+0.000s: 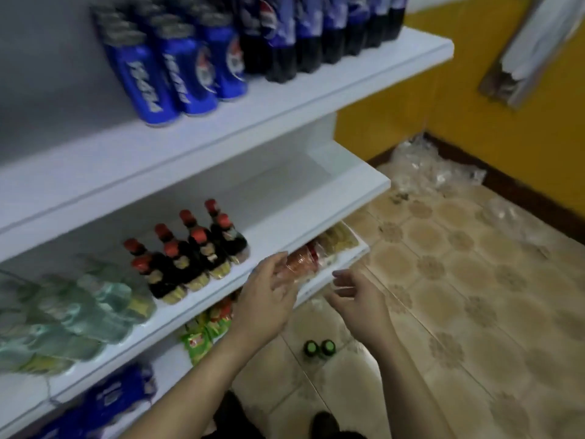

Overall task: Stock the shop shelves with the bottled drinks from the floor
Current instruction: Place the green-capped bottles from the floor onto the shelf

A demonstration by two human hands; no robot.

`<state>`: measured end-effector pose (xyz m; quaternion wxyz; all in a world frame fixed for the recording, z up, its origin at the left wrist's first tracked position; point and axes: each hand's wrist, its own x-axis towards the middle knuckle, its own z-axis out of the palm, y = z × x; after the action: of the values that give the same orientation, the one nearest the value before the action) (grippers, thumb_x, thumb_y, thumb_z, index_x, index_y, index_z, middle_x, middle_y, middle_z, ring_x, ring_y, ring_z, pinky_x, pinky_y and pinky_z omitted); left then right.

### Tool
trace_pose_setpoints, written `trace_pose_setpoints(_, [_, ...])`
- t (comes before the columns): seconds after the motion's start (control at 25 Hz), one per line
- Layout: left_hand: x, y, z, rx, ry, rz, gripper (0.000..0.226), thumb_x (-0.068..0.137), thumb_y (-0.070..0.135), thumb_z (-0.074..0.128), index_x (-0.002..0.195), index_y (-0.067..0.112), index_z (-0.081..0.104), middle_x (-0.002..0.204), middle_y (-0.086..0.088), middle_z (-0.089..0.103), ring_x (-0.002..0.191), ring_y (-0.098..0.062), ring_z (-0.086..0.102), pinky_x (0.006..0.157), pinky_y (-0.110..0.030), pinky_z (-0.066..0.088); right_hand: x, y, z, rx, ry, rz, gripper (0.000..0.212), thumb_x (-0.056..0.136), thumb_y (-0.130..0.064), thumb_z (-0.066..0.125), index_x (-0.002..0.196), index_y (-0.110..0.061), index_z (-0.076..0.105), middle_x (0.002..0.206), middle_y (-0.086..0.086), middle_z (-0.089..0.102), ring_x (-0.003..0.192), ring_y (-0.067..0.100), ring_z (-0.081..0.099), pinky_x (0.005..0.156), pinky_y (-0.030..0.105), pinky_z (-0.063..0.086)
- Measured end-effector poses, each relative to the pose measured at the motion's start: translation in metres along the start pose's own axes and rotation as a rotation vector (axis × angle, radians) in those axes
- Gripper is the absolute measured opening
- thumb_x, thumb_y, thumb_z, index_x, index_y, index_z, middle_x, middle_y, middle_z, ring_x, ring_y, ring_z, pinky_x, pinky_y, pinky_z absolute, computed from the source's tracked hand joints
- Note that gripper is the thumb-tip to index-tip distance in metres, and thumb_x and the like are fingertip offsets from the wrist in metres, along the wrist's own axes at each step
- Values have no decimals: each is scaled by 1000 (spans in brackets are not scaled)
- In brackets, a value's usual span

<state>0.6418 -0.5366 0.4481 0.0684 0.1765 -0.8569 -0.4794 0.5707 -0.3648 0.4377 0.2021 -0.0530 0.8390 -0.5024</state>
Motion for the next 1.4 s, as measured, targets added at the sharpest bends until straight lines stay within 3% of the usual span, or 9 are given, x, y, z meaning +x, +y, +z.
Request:
trace_pose_setpoints(0.12, [-4,-15,65,91,-111,-110,57,90,32,64,141,29,40,130,15,47,118,-6,47,100,-32,43,-4,72,-30,-47,-19,179,38,87,-23,73,123,-22,61,104,-11,63,89,2,62,68,20,49])
trace_pose_setpoints(0.36, [-6,-81,153,166,-271,-312,60,87,26,67,140,26,40,130,9,46,123,-14,46,101,-27,40,5,173,-26,-104,-112,359,36,90,-28,70,123,-24,57,104,-10,61,85,-2,59,61,15,43])
trace_pose_setpoints(0.52, [8,-165,200,231,-411,-462,63,89,29,65,144,29,35,132,1,50,122,-15,47,96,-24,40,43,250,17,-98,-187,451,41,90,-30,69,128,-20,57,101,-7,61,87,8,61,74,28,52])
trace_pose_setpoints(0.6, [21,-205,229,236,-488,-483,63,88,30,67,144,29,36,122,3,52,114,-15,50,88,-23,41,62,290,39,-86,-159,497,42,90,-30,69,128,-19,57,101,-7,61,88,10,61,76,31,54])
trace_pose_setpoints(0.76, [50,-286,293,254,-618,-468,58,88,28,67,138,33,38,110,7,53,97,-12,51,80,-24,41,96,359,82,-55,-112,536,48,88,-37,71,130,-22,55,104,-8,58,90,10,61,67,19,44])
trace_pose_setpoints(0.88, [61,-352,337,387,-753,-436,69,88,26,67,148,25,31,123,-6,55,104,-23,57,84,-34,49,111,402,112,-30,-93,553,52,87,-43,70,132,-26,52,107,-9,56,97,12,60,77,25,47])
trace_pose_setpoints(1.12, [78,-448,382,427,-876,-512,80,87,30,68,152,24,21,132,-12,54,117,-29,54,88,-33,44,132,465,157,-54,-76,584,54,88,-48,67,134,-26,52,115,-6,59,99,13,60,83,31,51])
trace_pose_setpoints(1.28, [88,-486,401,344,-855,-576,90,69,52,70,146,28,31,125,-5,56,110,-26,56,85,-31,44,134,494,175,-5,-3,614,52,88,-50,65,133,-26,52,113,-9,60,90,2,59,74,17,48])
trace_pose_setpoints(1.4, [90,-503,417,191,-793,-645,72,73,38,76,136,27,42,122,-3,57,106,-26,59,84,-34,47,131,504,183,43,75,608,47,88,-45,67,129,-26,54,106,-14,61,82,-8,58,63,7,45])
